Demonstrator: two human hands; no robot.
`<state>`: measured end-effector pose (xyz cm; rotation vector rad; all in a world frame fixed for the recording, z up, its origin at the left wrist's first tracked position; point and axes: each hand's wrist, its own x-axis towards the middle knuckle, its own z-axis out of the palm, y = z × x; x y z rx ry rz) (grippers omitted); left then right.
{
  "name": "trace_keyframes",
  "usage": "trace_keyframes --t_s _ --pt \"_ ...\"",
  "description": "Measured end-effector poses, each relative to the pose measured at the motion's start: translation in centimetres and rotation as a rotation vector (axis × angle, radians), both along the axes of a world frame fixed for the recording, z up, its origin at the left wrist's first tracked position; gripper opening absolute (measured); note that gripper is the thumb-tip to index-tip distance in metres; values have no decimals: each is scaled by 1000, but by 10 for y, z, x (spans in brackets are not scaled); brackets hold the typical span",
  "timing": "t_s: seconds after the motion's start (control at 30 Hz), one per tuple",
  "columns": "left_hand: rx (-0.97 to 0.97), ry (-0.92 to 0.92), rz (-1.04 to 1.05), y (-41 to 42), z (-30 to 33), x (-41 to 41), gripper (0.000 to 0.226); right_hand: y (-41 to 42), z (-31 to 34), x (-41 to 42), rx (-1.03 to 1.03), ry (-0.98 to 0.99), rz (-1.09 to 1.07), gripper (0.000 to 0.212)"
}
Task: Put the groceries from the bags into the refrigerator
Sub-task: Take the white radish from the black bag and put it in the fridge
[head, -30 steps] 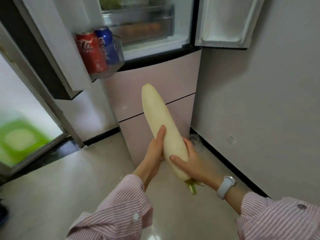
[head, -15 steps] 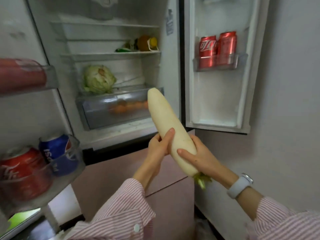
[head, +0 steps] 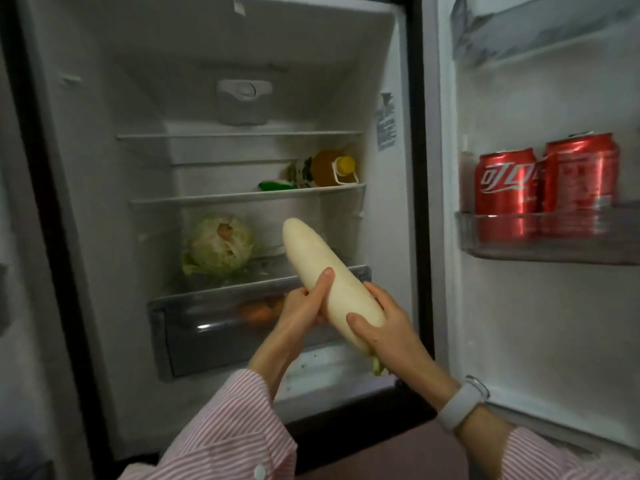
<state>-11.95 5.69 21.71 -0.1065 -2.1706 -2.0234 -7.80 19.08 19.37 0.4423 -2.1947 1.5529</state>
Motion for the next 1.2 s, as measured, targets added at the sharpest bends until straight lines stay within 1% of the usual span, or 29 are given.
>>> trace_keyframes --t_s 0.07,0.13,0.17,0.27,0.37,0.43,0.5,0.57,0.63,0.73,0.8,0.83,0.9,0.97,1.07,1.2 --pt "-63 21 9 -9 15 -37 62 -8 10 -40 -29 15 -19 60" --pt "-66 15 -11 -18 27 -72 62 -16 24 -78 -53 17 -35 61" --pt "-111 18 2 -23 32 -88 62 -20 31 -95 -56 10 -42 62" --pt "-349 53 122 -36 42 -144 72 -26 48 -142 -38 -4 -64 61" --pt "-574 70 197 -43 47 -185 78 -29 55 -183 -35 5 -100 60" --pt "-771 133 246 -49 42 -207 78 -31 57 -207 29 33 -123 61" --pt "-972 177 318 -54 36 -223 65 -33 62 -229 160 60 -155 60" --pt "-1145 160 360 -57 28 -234 55 -34 64 -250 285 83 -178 59" --pt "-1262 98 361 -60 18 -244 55 -34 63 -271 388 84 -205 59" --pt "-1289 -31 309 -64 7 -254 58 -36 59 -296 511 45 -245 61" --pt "-1297 -86 284 -64 6 -259 56 -38 56 -309 541 15 -262 68" --pt "-1309 -86 287 -63 5 -260 55 -38 55 -314 545 4 -272 67" --pt "-1325 -53 306 -62 5 -260 52 -39 54 -323 577 -12 -289 58" --pt "-1316 -34 318 -61 4 -257 50 -38 50 -327 630 -25 -297 55" --pt "-1301 -30 323 -60 5 -254 49 -36 44 -327 653 7 -316 57" --pt "-1276 3 347 -60 3 -252 47 -32 41 -325 735 54 -353 64"
